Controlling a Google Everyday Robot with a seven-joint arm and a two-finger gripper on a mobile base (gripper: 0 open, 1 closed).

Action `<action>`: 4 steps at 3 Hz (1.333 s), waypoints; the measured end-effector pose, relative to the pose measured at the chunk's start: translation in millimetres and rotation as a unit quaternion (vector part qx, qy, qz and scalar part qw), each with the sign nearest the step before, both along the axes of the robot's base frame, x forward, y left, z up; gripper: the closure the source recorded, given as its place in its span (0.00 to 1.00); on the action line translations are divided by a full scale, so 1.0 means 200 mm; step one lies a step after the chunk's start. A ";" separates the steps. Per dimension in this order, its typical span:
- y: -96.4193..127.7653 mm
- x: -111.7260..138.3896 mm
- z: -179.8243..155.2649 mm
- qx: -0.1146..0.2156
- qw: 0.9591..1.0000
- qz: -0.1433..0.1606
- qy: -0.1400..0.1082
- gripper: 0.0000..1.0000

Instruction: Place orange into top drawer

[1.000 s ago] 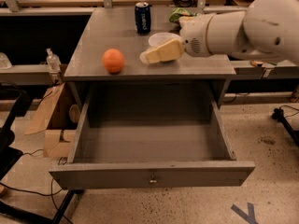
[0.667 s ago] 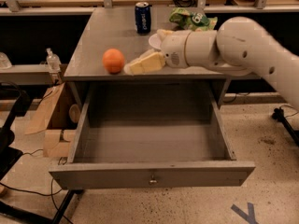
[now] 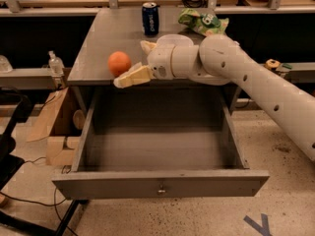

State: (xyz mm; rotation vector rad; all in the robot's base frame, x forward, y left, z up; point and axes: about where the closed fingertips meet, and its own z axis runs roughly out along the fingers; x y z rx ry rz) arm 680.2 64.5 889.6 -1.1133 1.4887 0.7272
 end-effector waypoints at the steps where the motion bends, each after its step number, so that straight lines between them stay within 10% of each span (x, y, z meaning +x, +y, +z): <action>1: 0.12 0.09 -0.02 -0.016 1.000 0.019 0.000 0.00; 4: 0.20 0.35 -0.19 -0.054 0.998 0.009 0.043 0.00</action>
Offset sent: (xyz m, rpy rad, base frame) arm 0.0924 0.0317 -0.0292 -0.1204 0.0674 -0.0055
